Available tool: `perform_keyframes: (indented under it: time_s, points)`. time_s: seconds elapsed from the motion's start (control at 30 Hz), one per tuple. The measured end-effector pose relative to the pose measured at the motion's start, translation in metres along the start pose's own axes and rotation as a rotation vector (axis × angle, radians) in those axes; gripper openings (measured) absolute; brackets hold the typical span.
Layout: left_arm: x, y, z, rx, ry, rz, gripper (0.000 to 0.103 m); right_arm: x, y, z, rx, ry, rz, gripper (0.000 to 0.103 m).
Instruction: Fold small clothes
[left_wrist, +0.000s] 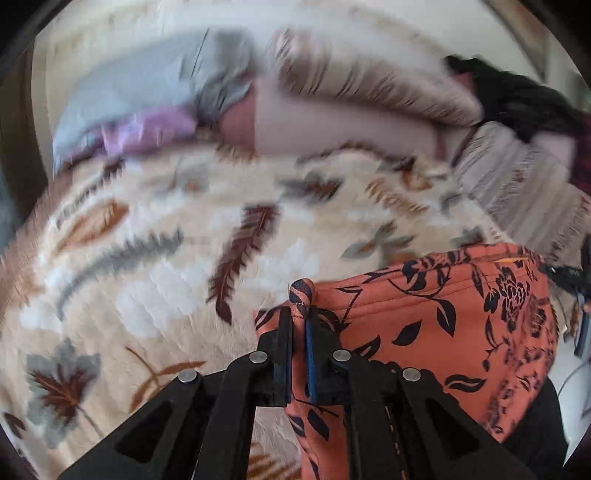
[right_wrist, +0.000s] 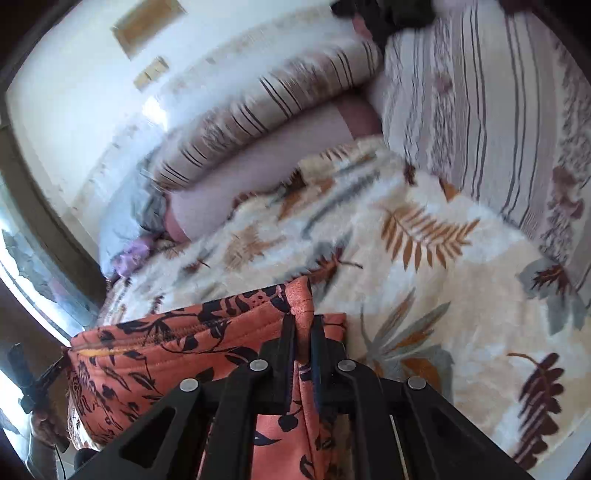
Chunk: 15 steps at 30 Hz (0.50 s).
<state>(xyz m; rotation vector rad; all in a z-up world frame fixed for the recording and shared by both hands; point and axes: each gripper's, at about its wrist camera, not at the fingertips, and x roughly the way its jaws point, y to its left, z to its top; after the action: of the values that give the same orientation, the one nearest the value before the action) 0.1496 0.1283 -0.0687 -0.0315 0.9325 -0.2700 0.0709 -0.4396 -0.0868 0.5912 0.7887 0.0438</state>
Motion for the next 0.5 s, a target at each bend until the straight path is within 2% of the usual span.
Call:
perform_keyframes:
  time_s: [0.07, 0.17, 0.2, 0.27, 0.33, 0.37, 0.4, 0.5]
  points:
    - [0.055, 0.002, -0.002, 0.037, 0.116, 0.084, 0.007, 0.051, -0.023, -0.003, 0.104, 0.150, -0.006, 0.011]
    - [0.053, -0.007, -0.005, 0.072, 0.064, 0.100, 0.008, 0.054, -0.026, -0.012, 0.095, 0.111, 0.013, 0.011]
    - [0.048, -0.007, -0.006, 0.078, 0.060, 0.102, 0.012, 0.050, -0.029, -0.014, 0.096, 0.106, 0.016, 0.013]
    - [0.036, -0.003, -0.005, 0.075, 0.036, 0.105, 0.020, 0.042, -0.036, -0.018, 0.109, 0.097, -0.012, 0.029]
    - [0.018, 0.006, -0.002, 0.038, -0.006, 0.136, 0.021, 0.026, -0.044, -0.017, 0.137, 0.059, -0.028, 0.058]
    - [0.006, 0.011, 0.000, 0.007, -0.031, 0.137, 0.021, 0.012, -0.045, -0.017, 0.153, 0.025, -0.024, 0.064]
    - [-0.009, 0.013, -0.002, -0.017, -0.055, 0.124, 0.021, -0.002, -0.043, -0.017, 0.161, -0.008, -0.017, 0.069]
    - [-0.054, 0.000, -0.015, 0.007, -0.129, 0.078, 0.024, -0.040, -0.026, -0.024, 0.134, -0.010, 0.082, 0.069]
